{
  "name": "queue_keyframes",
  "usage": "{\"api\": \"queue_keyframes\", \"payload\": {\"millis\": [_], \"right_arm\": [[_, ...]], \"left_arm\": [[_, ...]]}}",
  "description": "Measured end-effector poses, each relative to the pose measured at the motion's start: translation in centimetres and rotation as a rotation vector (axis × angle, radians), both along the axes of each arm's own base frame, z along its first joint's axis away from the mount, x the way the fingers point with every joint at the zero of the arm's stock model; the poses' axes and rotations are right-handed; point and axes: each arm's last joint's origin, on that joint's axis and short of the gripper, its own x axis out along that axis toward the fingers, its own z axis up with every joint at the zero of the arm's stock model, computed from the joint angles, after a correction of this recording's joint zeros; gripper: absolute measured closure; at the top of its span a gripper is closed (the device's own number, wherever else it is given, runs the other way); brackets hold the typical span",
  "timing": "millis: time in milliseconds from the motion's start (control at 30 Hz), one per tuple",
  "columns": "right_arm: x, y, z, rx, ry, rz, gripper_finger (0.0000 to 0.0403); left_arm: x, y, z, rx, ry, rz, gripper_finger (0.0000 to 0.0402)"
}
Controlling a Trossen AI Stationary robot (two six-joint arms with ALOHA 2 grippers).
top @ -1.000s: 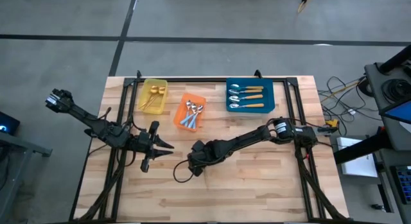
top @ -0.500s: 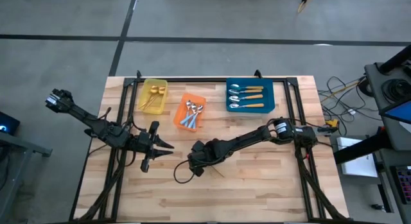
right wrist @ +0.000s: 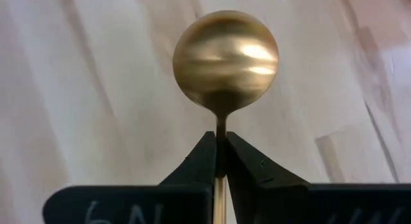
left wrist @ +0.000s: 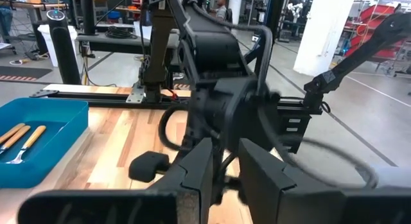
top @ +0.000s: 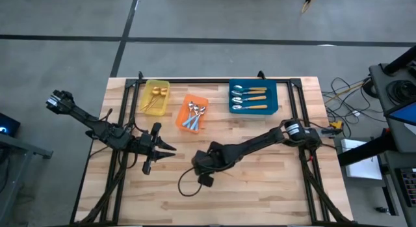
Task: Sort silverware by color (type)
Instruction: Put the gold spoon into the yellow bin
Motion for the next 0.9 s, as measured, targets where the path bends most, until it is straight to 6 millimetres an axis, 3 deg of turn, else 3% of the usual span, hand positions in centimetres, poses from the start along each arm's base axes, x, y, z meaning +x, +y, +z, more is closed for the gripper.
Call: {"api": "queue_keyframes", "payload": {"millis": [333, 900], "right_arm": [[-2.5, 1.2, 2.2, -0.087, -0.100, 0.285, 0.0393], [-7.9, -1.3, 6.2, -0.150, -0.878, 0.546, 0.0392]], "left_arm": [[0.0, 0.0, 0.2, -0.005, -0.018, 0.000, 0.0342], [0.7, -0.4, 0.8, 0.018, -0.110, -0.002, 0.0342]]}}
